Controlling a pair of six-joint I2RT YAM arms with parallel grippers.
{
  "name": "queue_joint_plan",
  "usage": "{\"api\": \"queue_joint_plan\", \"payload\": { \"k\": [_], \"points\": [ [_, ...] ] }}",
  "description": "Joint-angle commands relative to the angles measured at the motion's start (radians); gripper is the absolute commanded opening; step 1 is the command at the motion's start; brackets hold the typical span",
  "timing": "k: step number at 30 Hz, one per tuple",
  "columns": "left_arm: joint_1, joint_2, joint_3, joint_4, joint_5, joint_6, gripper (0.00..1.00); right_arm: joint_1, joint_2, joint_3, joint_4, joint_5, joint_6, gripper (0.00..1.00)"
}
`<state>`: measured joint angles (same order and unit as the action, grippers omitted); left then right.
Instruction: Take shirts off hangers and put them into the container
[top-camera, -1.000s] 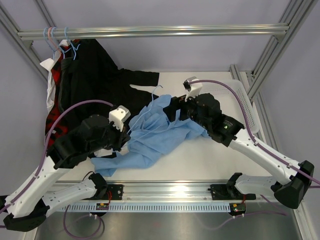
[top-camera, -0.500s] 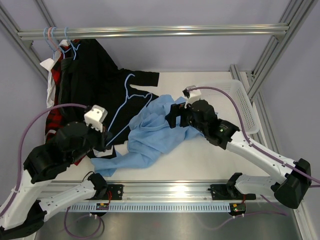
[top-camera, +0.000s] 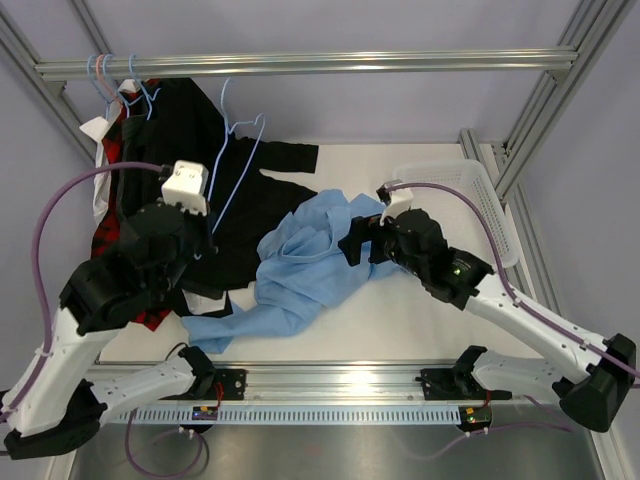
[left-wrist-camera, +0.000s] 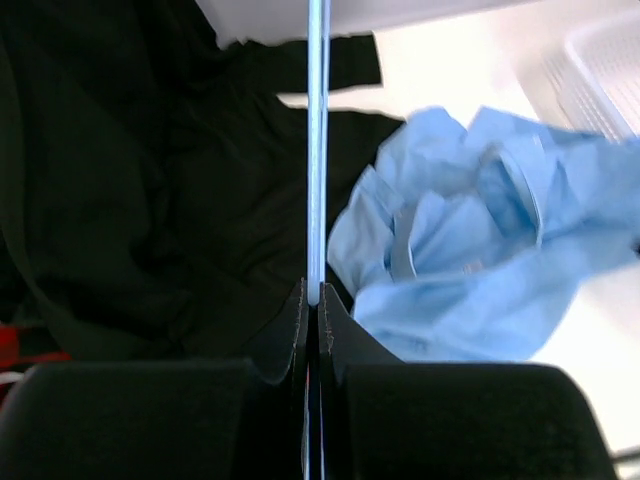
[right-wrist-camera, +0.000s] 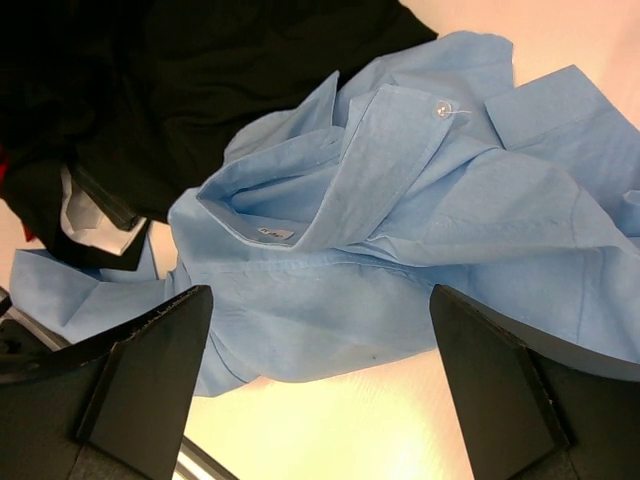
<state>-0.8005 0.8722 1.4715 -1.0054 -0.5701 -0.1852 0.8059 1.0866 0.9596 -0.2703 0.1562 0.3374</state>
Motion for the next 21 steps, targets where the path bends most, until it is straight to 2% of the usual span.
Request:
{"api": "queue_joint_plan", "payload": {
  "k": [1, 3, 7, 14, 21],
  "points": [
    [0.069, 0.065, 0.072, 0.172, -0.027, 0.061, 0.0, 0.009, -0.088, -0.007, -0.015, 0.003, 0.006, 1.0],
    [0.157, 0.117, 0.104, 0.223, 0.071, 0.076, 0.0, 0.009, -0.115, -0.018, -0.021, 0.006, 0.006, 0.99],
    [0.286, 0.194, 0.15, 0.272, 0.174, 0.069, 0.0, 0.009, -0.178, -0.028, -0.03, 0.008, 0.0, 1.0],
    [0.359, 0.296, 0.223, 0.295, 0.203, 0.087, 0.0, 0.009, -0.237, -0.047, -0.049, 0.026, -0.015, 0.99],
    [0.428, 0.317, 0.187, 0.274, 0.268, 0.035, 0.0, 0.009, -0.252, -0.05, -0.055, 0.026, -0.02, 1.0]
  ]
}}
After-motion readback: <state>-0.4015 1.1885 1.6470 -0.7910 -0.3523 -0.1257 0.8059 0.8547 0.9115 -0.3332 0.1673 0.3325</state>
